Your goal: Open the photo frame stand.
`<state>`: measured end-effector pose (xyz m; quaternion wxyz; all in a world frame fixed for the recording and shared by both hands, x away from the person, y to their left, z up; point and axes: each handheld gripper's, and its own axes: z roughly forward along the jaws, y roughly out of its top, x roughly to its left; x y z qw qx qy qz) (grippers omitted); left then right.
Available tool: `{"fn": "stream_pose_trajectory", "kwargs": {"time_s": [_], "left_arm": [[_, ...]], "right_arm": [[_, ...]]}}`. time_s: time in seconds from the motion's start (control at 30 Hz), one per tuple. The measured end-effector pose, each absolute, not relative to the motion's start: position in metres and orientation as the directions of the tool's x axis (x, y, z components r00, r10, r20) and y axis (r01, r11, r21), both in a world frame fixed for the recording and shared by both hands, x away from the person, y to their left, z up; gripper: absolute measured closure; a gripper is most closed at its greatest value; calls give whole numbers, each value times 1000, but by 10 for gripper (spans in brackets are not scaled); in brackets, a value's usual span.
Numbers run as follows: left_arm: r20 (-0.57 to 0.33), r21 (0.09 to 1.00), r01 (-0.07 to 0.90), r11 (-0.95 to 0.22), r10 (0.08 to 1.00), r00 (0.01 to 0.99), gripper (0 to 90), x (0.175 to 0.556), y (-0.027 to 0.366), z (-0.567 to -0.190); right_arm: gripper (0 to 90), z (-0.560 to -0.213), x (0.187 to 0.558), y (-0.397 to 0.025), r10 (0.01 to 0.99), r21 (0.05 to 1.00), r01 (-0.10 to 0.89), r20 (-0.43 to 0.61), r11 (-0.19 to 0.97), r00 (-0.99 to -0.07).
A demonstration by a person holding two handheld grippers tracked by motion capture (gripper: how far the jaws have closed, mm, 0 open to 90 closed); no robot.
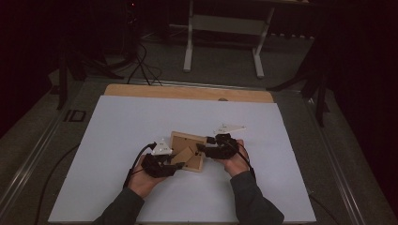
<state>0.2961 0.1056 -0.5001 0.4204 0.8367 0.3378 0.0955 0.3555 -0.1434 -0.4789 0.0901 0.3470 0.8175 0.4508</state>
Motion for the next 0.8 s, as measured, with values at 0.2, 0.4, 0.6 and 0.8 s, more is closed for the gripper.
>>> {"fn": "stream_pose_trajectory", "kwargs": {"time_s": [0.2,0.4,0.6,0.8], "left_arm": [[-114,770,485,-416,657,745,626,300,103,-500],[-109,769,492,-408,675,730,640,303,103,-500],[-104,763,503,-406,690,716,644,311,104,-502],[-106,759,514,-400,703,703,652,318,106,-505]], "right_arm": [[541,-474,355,-144,666,817,473,154,330,-730],[561,-470,352,-142,678,832,449,125,326,-724],[563,-466,352,-137,694,836,436,95,334,-714],[563,-463,349,-132,705,840,408,43,358,-708]]}}
